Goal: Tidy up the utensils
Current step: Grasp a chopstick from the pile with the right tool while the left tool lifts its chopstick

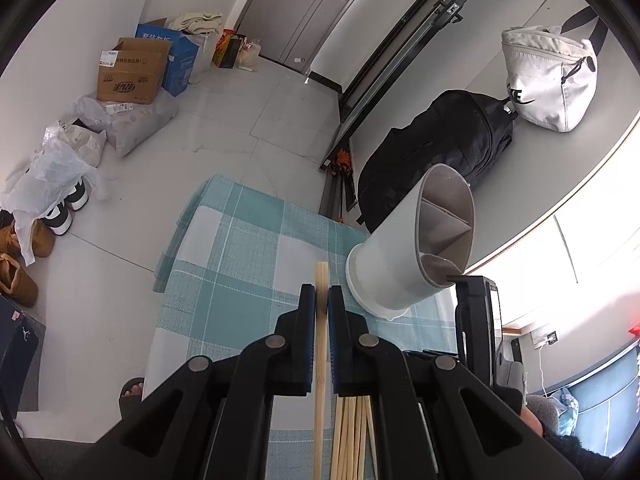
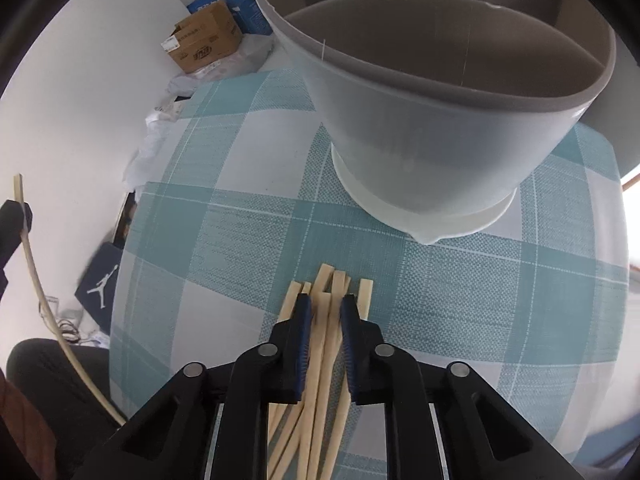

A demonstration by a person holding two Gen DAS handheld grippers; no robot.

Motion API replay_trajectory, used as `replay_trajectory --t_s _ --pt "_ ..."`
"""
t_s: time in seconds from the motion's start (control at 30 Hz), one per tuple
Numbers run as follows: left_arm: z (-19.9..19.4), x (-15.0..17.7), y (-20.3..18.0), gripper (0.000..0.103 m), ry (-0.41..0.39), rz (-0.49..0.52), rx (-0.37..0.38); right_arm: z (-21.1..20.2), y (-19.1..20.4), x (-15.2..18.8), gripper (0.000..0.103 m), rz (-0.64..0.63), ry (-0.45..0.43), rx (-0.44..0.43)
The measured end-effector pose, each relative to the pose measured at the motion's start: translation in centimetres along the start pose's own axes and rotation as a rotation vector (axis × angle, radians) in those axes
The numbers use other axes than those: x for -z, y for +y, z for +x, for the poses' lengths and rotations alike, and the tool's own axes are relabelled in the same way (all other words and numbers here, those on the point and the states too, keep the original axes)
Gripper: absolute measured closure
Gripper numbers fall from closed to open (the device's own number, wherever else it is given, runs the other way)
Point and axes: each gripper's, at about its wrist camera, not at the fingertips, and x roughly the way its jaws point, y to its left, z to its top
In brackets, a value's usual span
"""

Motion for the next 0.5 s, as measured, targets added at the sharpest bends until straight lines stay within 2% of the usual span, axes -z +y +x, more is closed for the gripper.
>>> replay_trajectory --t_s 0.1,0.13,0.3,0.43,0.5 --pt "-0.1 0.0 -0.1 0.101 -0.002 0.004 -0.001 -0.4 -0.4 0.4 0.094 0.019 -0.024 -0.008" --pt "-0.1 0.0 -0.2 0.101 -0.002 0.007 -0.001 -0.7 -0.6 0.7 0.100 0.031 -0.046 -0.021" --pt "-0.2 0.2 -0.7 0.101 -0.009 0.024 -0.009 -2.7 -1.8 1.2 0.100 0.060 -0.117 -0.042" --pt "-0.5 0.3 -1.4 0.101 -0.019 0.045 -0.003 -5.2 -3.0 2.4 0.100 0.074 -0.203 -0.087" --pt "-0.7 0.4 -2.0 0.101 -0.026 0.059 0.000 -7.2 -3.1 3.0 0.100 0.059 -0.285 -0.118"
